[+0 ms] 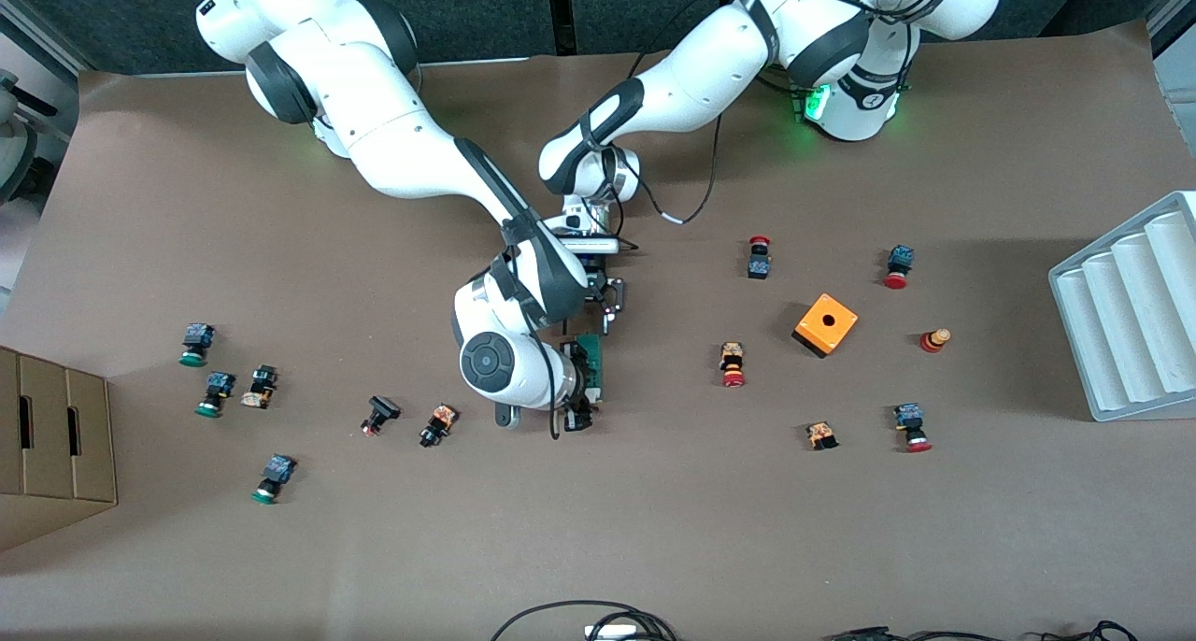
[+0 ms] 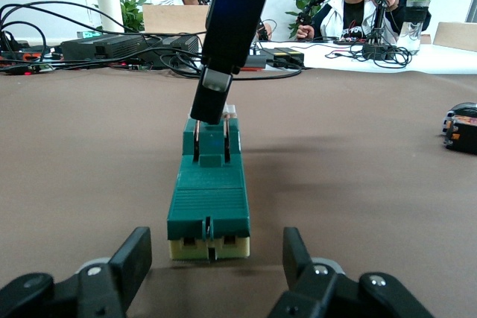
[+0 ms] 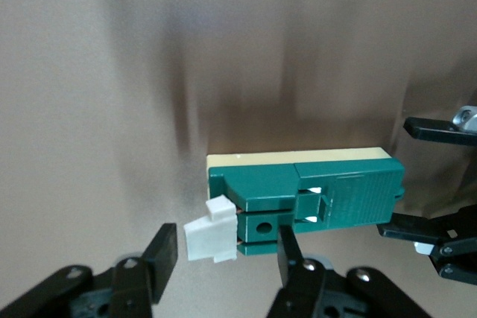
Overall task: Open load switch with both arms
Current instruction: 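Lower the left gripper onto the white lever while the right gripper holds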
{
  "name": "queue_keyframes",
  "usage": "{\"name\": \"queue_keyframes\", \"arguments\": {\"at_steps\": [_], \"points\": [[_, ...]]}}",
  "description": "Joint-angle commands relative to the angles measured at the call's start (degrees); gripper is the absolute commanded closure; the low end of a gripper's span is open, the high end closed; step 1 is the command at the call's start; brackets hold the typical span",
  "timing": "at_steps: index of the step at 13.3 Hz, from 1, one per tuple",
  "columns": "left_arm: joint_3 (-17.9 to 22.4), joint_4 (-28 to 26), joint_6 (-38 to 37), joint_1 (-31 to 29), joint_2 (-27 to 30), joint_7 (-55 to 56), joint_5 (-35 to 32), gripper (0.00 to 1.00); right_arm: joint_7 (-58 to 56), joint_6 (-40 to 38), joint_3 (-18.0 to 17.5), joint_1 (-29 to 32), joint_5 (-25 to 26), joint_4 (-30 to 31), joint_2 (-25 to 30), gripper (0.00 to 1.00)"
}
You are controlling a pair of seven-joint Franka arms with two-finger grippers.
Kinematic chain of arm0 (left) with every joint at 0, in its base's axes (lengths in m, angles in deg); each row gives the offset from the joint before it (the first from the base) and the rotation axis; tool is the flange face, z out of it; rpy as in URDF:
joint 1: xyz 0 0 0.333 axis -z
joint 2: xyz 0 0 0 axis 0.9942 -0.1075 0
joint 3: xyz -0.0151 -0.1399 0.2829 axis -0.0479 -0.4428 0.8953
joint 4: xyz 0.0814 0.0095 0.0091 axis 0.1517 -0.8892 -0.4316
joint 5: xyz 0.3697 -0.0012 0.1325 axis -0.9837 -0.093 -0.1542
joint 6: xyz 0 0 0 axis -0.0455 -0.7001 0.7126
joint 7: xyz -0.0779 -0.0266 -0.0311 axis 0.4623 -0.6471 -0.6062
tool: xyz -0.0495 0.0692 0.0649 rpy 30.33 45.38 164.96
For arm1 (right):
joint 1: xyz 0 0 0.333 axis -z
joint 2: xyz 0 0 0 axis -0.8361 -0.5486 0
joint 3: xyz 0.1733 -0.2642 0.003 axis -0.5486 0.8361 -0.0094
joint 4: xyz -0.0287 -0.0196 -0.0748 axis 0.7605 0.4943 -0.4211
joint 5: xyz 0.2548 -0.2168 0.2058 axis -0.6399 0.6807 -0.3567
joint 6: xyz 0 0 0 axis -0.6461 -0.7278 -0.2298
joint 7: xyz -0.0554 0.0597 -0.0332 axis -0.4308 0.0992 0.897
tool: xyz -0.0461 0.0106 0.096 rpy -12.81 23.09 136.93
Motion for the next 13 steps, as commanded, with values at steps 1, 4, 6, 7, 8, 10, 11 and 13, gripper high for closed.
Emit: {"name": "queue_keyframes", "arguments": {"at_steps": [1,4,6,7,8,10,11,13], "points": [[0.4,1.0,-0.1,0.4,-0.8,0.6,-1.1,0.2,0.5,-1.6,0.6,-0.2,-2.1,-2.4,-1.2,0.39],[0.4,1.0,-0.1,0.4,-0.8,0.6,-1.1,0.2,0.5,-2.2,0.5,-0.2,-2.1,-2.4,-0.9,0.49],[0.4,1.0,-0.1,0.4,-0.8,0.6,-1.1,0.21,0.5,-2.3,0.3,-0.2,-2.1,-2.3,-0.8,0.52],[0.4,1.0,-0.1,0.4,-0.8,0.6,-1.1,0.21,0.5,-2.3,0.3,-0.2,-2.1,-2.3,-0.7,0.55],[0.4,1.0,-0.1,0.4,-0.8,0.6,-1.1,0.2,0.5,-2.3,0.3,-0.2,-2.1,-2.3,-0.7,0.6],[0.4,1.0,-0.1,0.4,-0.8,0.6,-1.1,0.21,0.5,-2.4,0.2,-0.2,-2.1,-2.2,-0.4,0.62],[0.4,1.0,-0.1,0.4,-0.8,0.6,-1.1,0.21,0.5,-2.5,0.2,-0.2,-2.1,-2.1,-0.3,0.63],[0.4,1.0,-0.1,0.4,-0.8,0.6,-1.1,0.21,0.5,-2.5,0.2,-0.2,-2.1,-2.0,-0.2,0.64]]}}
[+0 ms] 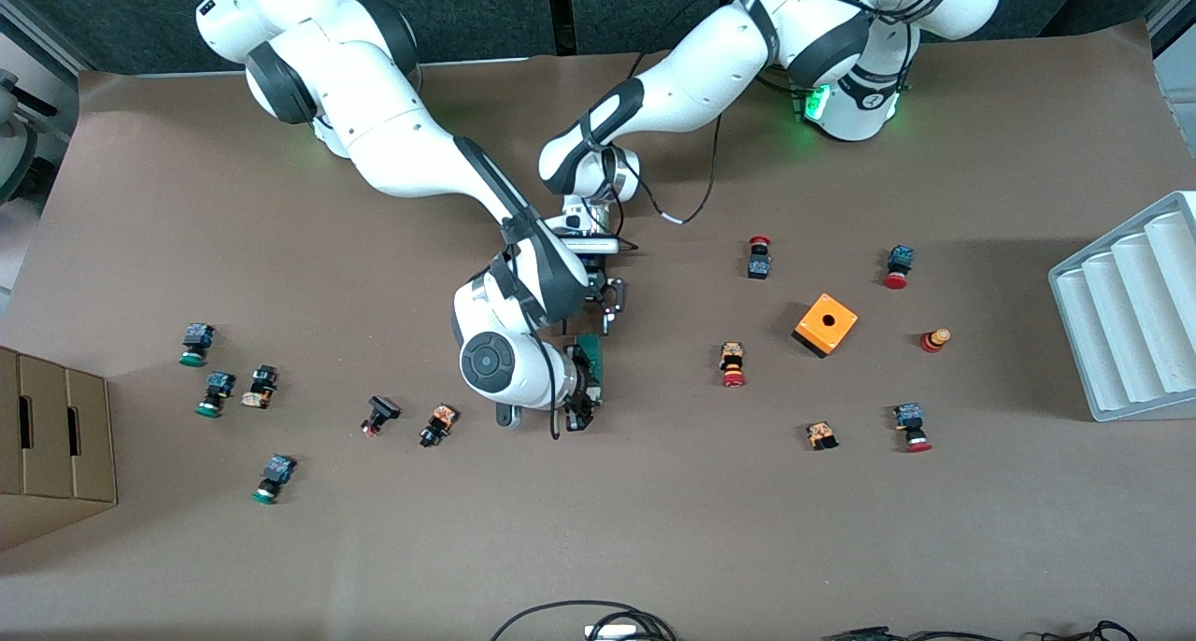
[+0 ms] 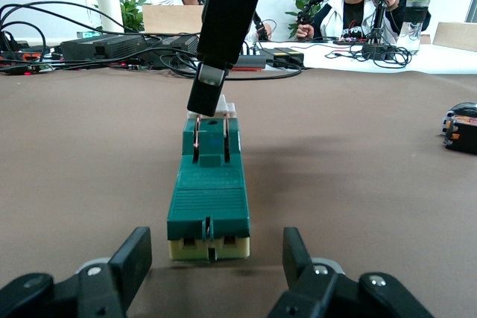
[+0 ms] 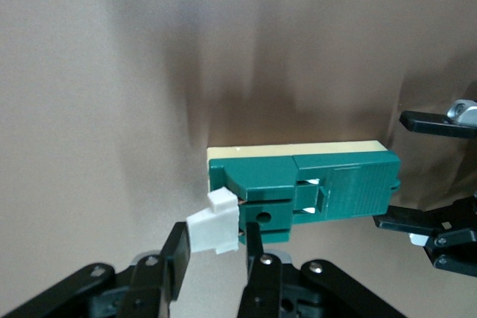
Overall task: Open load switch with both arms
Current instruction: 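Lower the left gripper onto the white lever while the right gripper holds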
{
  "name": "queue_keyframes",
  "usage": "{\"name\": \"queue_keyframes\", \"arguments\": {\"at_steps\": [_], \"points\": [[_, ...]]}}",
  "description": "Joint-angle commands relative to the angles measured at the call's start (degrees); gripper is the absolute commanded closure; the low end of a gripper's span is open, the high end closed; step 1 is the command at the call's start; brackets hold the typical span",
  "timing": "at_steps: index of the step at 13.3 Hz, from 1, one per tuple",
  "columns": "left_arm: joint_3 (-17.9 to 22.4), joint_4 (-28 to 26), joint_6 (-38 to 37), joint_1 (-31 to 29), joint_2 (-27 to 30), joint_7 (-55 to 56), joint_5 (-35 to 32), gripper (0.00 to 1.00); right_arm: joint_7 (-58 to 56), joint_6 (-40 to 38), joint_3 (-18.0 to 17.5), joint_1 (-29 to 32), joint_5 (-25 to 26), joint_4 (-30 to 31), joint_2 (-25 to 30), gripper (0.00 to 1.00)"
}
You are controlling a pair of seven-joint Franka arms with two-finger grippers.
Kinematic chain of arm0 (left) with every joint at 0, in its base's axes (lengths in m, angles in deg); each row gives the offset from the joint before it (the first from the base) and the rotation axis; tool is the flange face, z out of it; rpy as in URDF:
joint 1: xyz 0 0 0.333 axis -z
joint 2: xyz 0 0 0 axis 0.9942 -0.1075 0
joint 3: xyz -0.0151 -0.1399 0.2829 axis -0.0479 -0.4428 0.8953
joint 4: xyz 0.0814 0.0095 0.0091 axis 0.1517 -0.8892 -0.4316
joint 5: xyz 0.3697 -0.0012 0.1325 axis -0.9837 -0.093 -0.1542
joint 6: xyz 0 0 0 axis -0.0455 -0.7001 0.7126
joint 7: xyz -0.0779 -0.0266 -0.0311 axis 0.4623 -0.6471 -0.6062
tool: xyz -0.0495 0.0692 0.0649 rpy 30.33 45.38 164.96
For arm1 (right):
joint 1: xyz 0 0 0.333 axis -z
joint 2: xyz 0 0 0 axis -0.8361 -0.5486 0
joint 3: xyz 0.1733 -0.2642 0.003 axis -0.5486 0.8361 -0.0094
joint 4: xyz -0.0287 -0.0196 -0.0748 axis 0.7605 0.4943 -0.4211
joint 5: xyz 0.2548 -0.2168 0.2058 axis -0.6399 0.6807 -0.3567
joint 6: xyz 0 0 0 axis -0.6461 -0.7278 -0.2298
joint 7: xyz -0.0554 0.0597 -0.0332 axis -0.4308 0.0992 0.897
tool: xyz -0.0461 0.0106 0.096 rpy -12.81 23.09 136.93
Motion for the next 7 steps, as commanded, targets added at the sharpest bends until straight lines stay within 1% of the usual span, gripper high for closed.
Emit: {"name": "queue_keyframes", "arguments": {"at_steps": [1,7], "points": [[0.4,1.0,-0.1,0.4,-0.8,0.6,-1.0,0.21,0.4,-1.6,0.2,-0.2,-2.0,-1.0,0.0,0.65],[0.4,1.0,-0.1,0.4,-0.8,0.6,-1.0,0.21,0.3,-2.5,0.2,-0.1,-2.0,-0.9,0.9,0.66]]}}
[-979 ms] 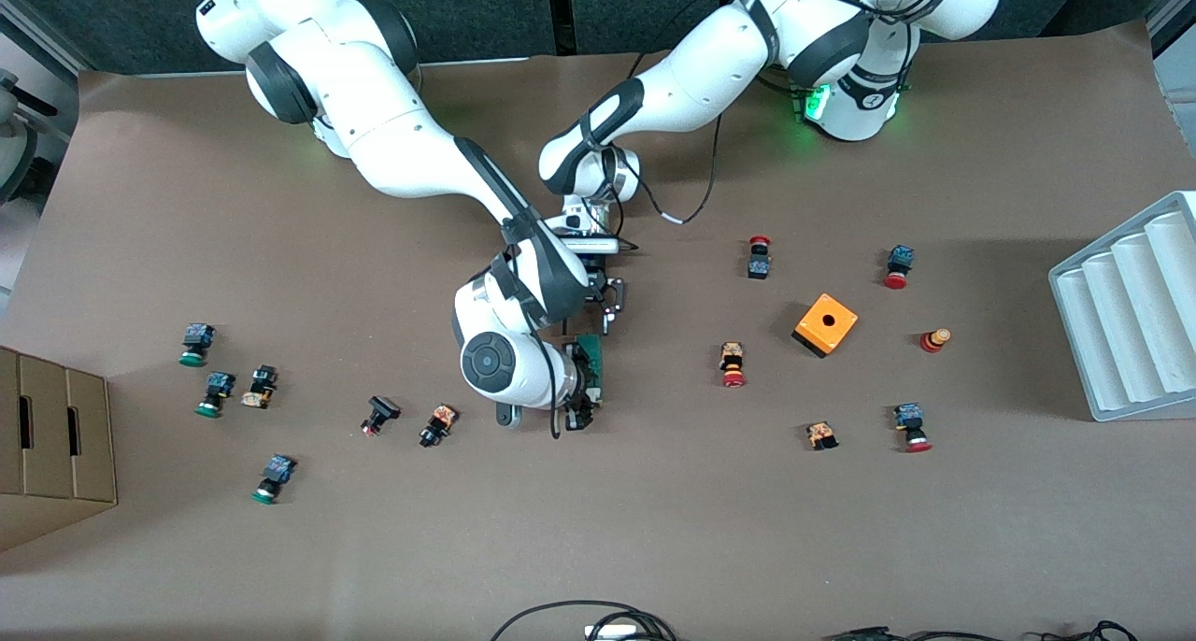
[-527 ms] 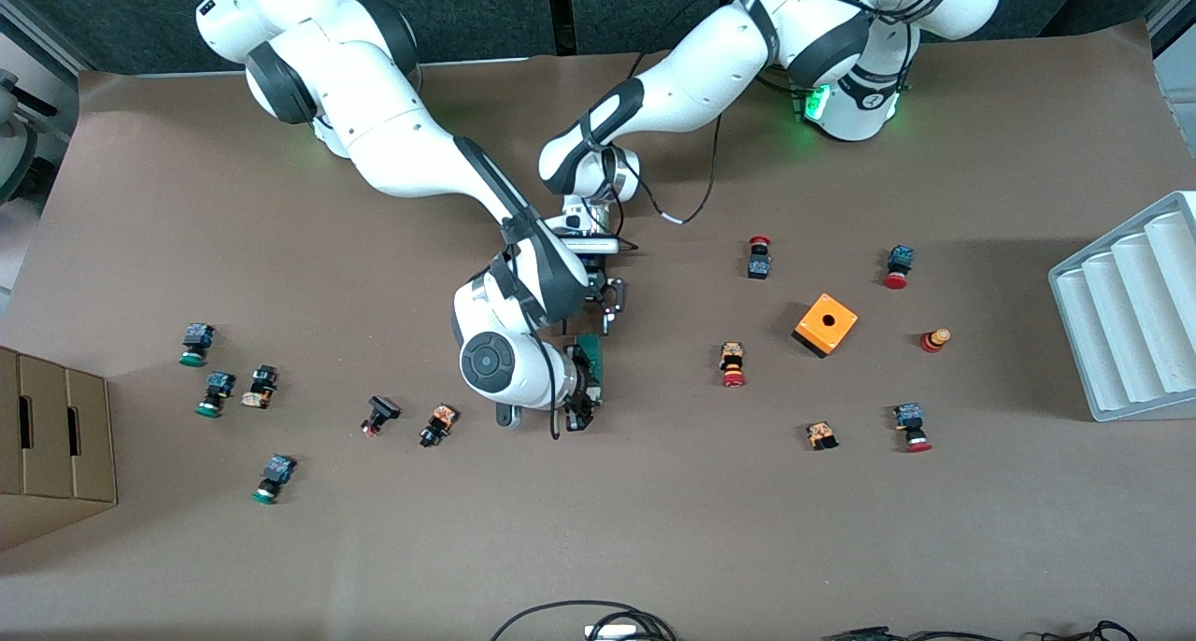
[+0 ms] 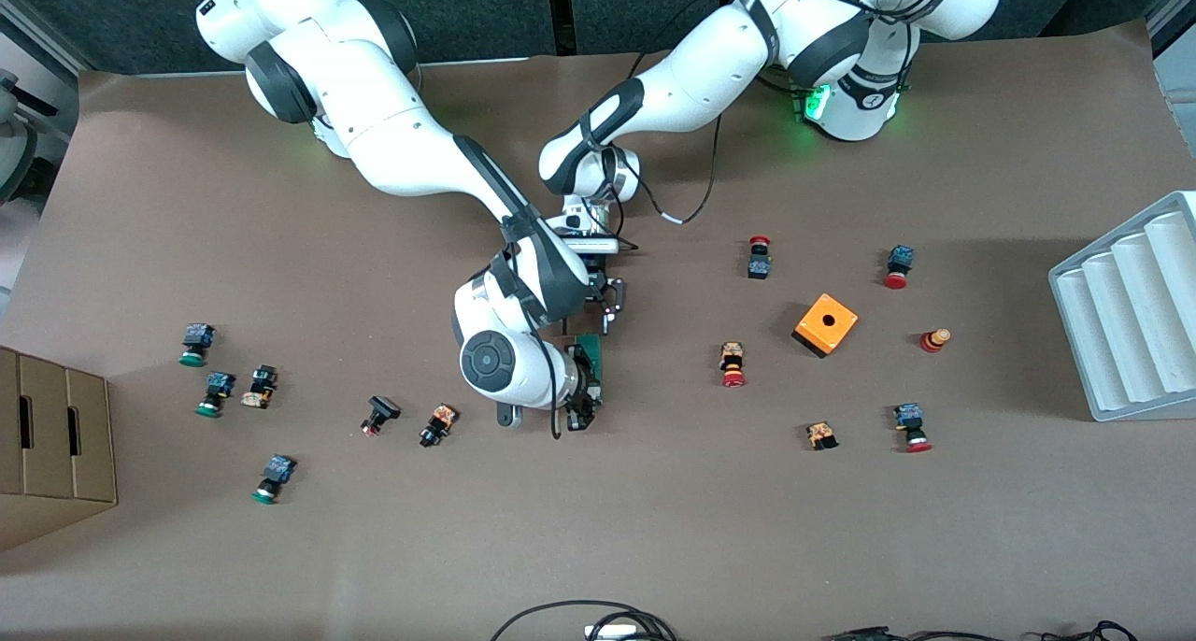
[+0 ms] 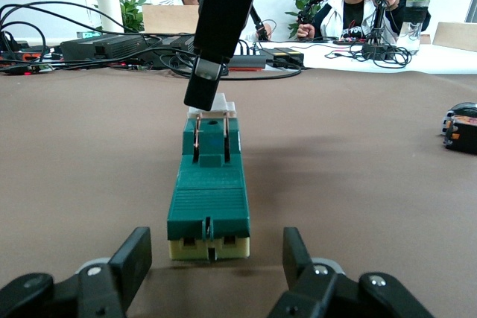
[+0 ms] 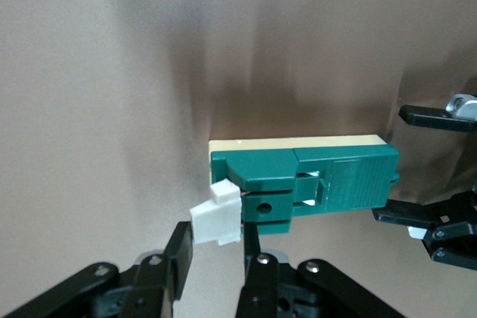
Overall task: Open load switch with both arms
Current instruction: 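Lower the left gripper onto the white lever while the right gripper holds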
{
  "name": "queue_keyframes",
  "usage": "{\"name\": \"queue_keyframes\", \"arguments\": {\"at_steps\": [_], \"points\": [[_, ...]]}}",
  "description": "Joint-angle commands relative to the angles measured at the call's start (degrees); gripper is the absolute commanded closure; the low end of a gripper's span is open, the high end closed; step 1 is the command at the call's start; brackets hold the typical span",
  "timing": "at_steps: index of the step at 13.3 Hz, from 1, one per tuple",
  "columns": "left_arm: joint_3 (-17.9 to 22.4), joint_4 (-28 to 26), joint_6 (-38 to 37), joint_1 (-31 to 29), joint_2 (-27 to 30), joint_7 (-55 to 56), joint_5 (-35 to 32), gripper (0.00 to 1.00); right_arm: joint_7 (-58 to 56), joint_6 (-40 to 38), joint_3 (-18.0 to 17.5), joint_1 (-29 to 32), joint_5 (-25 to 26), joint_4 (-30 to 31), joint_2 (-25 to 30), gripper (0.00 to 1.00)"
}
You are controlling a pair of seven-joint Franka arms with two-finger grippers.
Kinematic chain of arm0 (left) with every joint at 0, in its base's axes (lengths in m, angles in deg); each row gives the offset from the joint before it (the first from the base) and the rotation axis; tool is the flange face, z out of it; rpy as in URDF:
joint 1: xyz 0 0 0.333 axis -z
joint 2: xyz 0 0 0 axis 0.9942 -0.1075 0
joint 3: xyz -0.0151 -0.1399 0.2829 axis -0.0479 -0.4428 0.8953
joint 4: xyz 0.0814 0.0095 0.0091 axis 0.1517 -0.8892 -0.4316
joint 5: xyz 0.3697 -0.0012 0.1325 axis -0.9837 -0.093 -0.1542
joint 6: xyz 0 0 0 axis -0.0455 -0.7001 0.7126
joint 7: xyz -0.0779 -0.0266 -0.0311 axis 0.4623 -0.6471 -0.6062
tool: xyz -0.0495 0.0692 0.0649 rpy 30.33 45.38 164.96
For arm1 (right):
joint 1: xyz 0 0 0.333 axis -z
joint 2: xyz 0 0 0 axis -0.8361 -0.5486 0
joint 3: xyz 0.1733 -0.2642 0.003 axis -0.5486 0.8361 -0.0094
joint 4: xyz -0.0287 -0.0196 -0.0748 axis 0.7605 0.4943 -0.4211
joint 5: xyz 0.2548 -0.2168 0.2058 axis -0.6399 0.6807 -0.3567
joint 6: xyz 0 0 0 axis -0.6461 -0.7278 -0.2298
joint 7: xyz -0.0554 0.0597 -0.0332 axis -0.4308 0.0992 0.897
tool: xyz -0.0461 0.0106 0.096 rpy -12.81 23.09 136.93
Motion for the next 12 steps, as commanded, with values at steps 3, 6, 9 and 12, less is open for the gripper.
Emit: {"name": "queue_keyframes", "arguments": {"at_steps": [3,6,9,12], "points": [[0.4,1.0,-0.1,0.4,-0.8,0.6,-1.0,0.21,0.2,-2.2,0.2,-0.2,-1.8,-0.5,0.8,0.66],[0.4,1.0,-0.1,0.4,-0.8,0.6,-1.0,0.2,-0.1,-2.1,0.2,-0.2,-1.6,0.1,0.7,0.66],[0.4,1.0,-0.1,0.4,-0.8,0.6,-1.0,0.2,-1.1,-2.0,0.2,0.0,-1.5,1.4,0.7,0.66],[0.4,1.0,-0.1,0.4,-0.8,0.6,-1.0,0.2,-1.5,-1.9,0.2,-0.1,-1.5,1.6,0.7,0.66]]}}
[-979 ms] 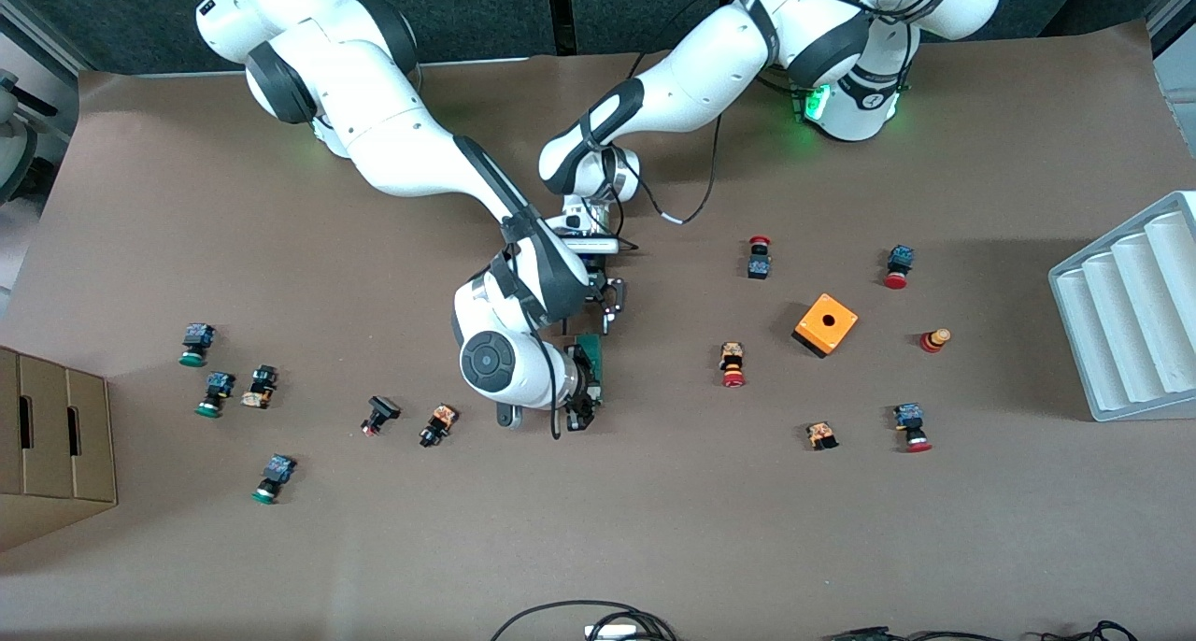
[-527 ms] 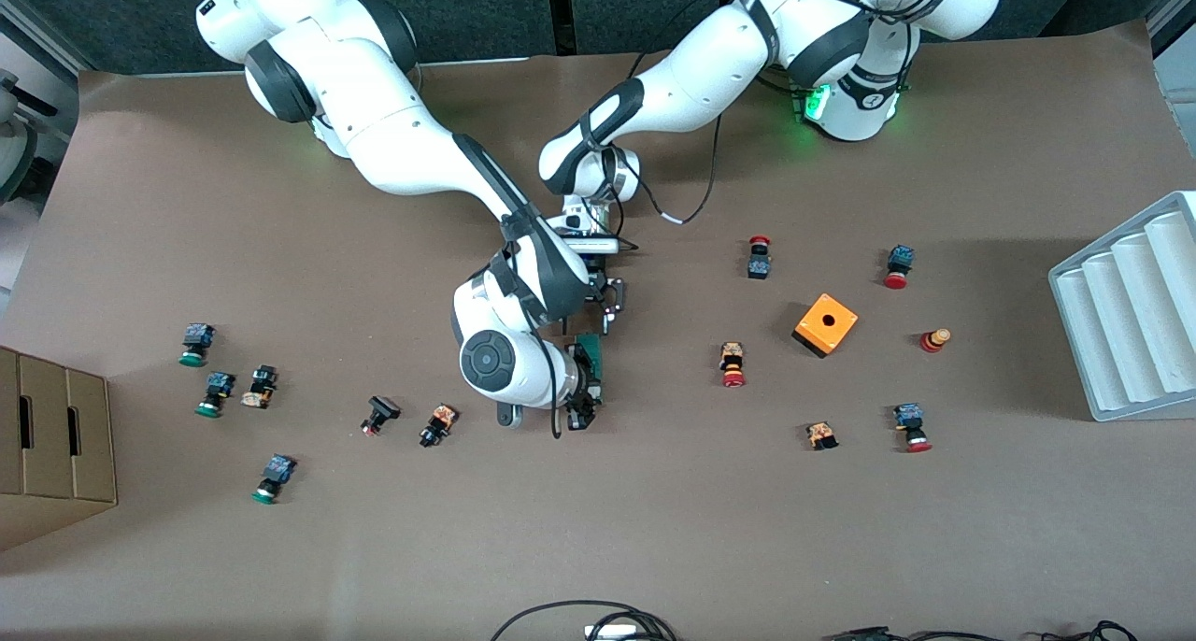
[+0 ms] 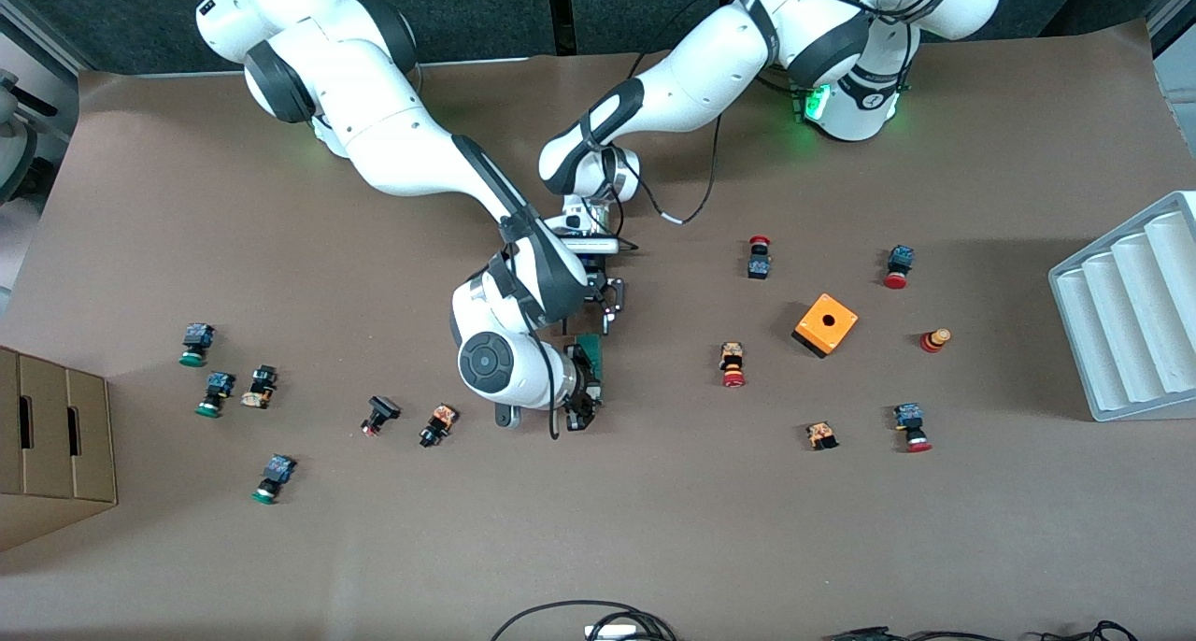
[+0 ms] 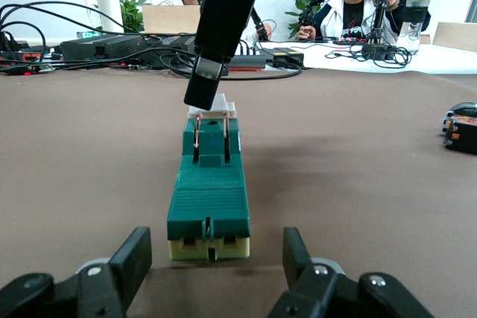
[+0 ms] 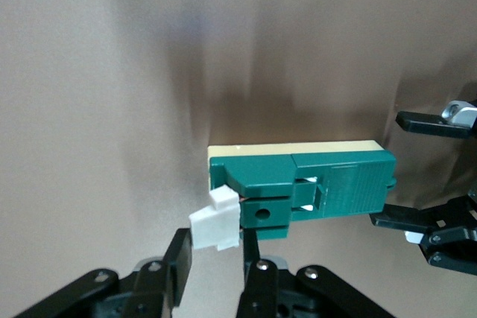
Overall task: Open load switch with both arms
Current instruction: 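Lower the left gripper onto the white lever while the right gripper holds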
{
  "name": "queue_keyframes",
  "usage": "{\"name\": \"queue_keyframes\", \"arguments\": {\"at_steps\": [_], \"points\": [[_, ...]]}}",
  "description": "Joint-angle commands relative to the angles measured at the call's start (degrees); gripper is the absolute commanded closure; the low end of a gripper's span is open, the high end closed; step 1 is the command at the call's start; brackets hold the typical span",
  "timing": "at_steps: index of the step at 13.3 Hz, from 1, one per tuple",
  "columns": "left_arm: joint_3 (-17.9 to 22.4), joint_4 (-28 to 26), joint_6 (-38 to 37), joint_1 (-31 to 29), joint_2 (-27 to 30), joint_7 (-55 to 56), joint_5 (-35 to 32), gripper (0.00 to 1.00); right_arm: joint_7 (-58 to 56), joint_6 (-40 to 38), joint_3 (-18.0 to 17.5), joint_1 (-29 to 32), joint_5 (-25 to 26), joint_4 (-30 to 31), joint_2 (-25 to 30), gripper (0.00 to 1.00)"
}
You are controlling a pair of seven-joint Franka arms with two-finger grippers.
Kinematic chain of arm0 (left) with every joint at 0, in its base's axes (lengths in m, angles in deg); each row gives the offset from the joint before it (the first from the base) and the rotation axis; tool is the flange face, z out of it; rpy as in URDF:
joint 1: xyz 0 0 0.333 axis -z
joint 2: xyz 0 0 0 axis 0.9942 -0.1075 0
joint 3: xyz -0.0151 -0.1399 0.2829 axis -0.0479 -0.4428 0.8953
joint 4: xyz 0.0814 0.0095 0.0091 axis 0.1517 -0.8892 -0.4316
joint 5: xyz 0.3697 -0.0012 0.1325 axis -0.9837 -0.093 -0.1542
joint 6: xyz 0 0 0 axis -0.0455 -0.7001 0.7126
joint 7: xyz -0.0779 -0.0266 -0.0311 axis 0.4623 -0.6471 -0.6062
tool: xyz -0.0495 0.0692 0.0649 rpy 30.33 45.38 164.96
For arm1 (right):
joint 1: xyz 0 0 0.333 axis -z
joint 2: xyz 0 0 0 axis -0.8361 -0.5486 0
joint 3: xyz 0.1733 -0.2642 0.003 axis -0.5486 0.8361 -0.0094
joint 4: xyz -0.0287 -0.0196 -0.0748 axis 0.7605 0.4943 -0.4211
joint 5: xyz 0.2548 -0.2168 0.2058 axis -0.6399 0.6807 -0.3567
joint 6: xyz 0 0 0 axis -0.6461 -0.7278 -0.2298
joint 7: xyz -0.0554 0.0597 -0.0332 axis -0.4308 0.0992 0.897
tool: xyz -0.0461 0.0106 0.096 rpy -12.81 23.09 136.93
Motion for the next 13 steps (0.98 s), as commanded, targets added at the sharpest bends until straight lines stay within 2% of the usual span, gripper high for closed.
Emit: {"name": "queue_keyframes", "arguments": {"at_steps": [1,13], "points": [[0.4,1.0,-0.1,0.4,-0.8,0.6,-1.0,0.21,-1.1,-1.5,0.0,-0.2,-1.5,1.5,0.7,0.66],[0.4,1.0,-0.1,0.4,-0.8,0.6,-1.0,0.21,-1.1,-1.8,0.0,-0.3,-0.9,3.1,1.1,0.66]]}}
